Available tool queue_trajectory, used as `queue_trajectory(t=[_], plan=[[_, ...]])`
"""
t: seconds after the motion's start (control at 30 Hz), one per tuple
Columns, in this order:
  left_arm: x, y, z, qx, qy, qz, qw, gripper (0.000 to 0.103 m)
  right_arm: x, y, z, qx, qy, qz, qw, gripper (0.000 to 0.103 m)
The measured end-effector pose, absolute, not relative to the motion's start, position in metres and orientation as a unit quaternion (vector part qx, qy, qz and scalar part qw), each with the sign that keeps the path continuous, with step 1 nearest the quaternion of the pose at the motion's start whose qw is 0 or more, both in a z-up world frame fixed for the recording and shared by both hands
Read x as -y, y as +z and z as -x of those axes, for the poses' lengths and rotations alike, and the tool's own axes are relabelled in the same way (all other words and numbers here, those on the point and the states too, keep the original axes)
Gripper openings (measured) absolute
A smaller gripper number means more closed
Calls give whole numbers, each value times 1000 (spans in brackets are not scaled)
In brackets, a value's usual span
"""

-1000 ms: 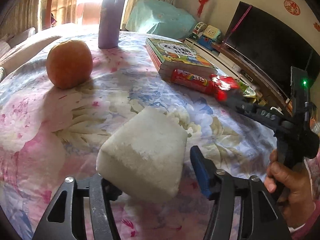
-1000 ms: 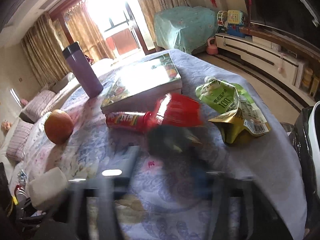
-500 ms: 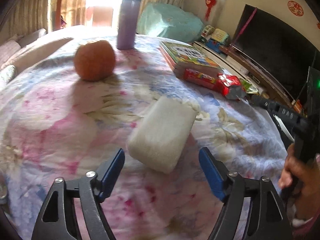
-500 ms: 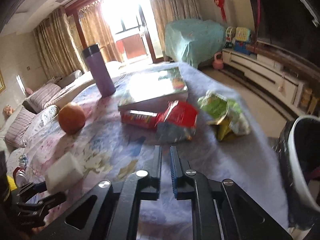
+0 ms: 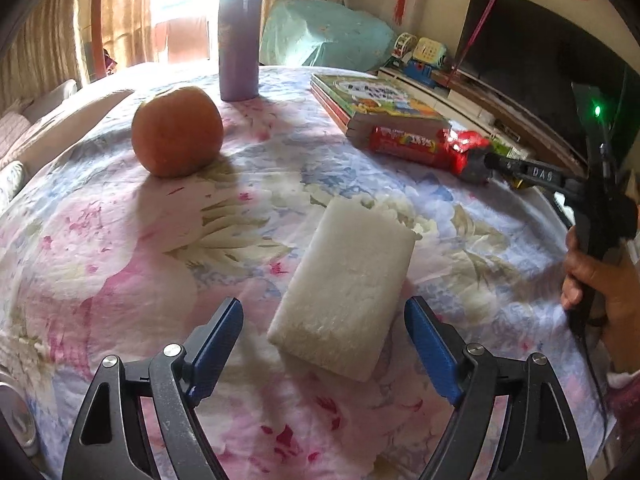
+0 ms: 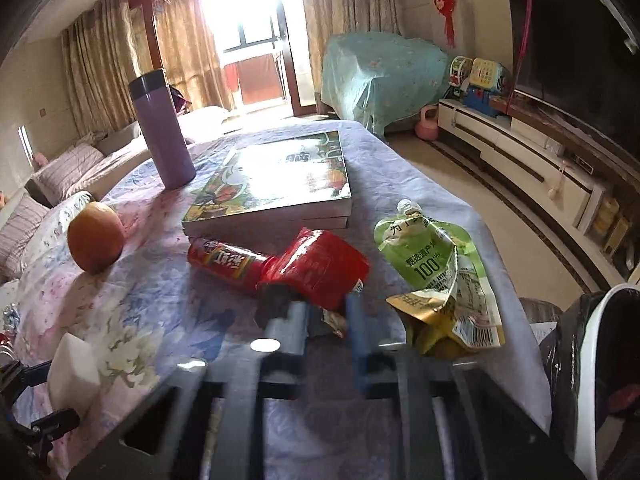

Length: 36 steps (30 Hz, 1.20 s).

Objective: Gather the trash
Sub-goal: 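Grasp the white foam block with the left gripper while the right gripper grasps the red snack bag, then carry the white foam block and red snack bag in both grippers over the bin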

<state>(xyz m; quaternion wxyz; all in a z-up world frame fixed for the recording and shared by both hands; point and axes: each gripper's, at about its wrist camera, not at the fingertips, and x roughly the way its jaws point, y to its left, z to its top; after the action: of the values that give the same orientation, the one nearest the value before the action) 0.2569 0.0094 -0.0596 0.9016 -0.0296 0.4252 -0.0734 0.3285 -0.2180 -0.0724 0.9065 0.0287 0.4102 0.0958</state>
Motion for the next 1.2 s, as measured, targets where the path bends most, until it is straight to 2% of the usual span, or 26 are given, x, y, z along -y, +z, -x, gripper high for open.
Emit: queue_trajectory(t=[0.07, 0.13, 0.17, 0.2, 0.4, 0.5, 0.57, 0.63, 0.67, 0.9, 1.0, 1.1, 1.2], plan=[[-5, -62, -259, -421, -69, 20, 904, 81, 219, -71, -326, -407, 100, -32, 907, 2], [-2, -64, -260, -422, -67, 13, 904, 73, 221, -66, -317, -402, 109, -41, 908, 0], [-2, -65, -262, -424, -67, 14, 903, 59, 222, -64, -313, -400, 114, -47, 908, 0], [-1, -66, -263, -427, -68, 17, 902, 56, 224, -61, -306, -398, 119, -54, 908, 0], [1, -61, -259, -419, -84, 38, 903, 54, 226, -49, -273, -397, 135, -62, 905, 0], [3, -64, -257, -418, -82, 37, 904, 54, 222, -43, -271, -396, 126, -39, 909, 6], [2, -65, -257, -419, -82, 42, 903, 54, 220, -42, -278, -391, 111, -15, 914, 17], [-2, -67, -257, -419, -83, 53, 903, 54, 221, -43, -285, -388, 108, -6, 915, 35], [-3, -67, -258, -419, -84, 57, 902, 54, 220, -44, -291, -388, 107, 4, 915, 38], [-2, -67, -262, -419, -84, 72, 901, 54, 202, -67, -323, -400, 98, 86, 907, 39], [3, -64, -267, -416, -88, 78, 902, 54, 197, -71, -329, -389, 97, 100, 911, 36], [11, -59, -269, -409, -94, 80, 904, 53, 196, -67, -332, -384, 107, 87, 913, 4], [19, -54, -268, -401, -100, 77, 907, 53, 201, -58, -326, -380, 126, 53, 915, 2]])
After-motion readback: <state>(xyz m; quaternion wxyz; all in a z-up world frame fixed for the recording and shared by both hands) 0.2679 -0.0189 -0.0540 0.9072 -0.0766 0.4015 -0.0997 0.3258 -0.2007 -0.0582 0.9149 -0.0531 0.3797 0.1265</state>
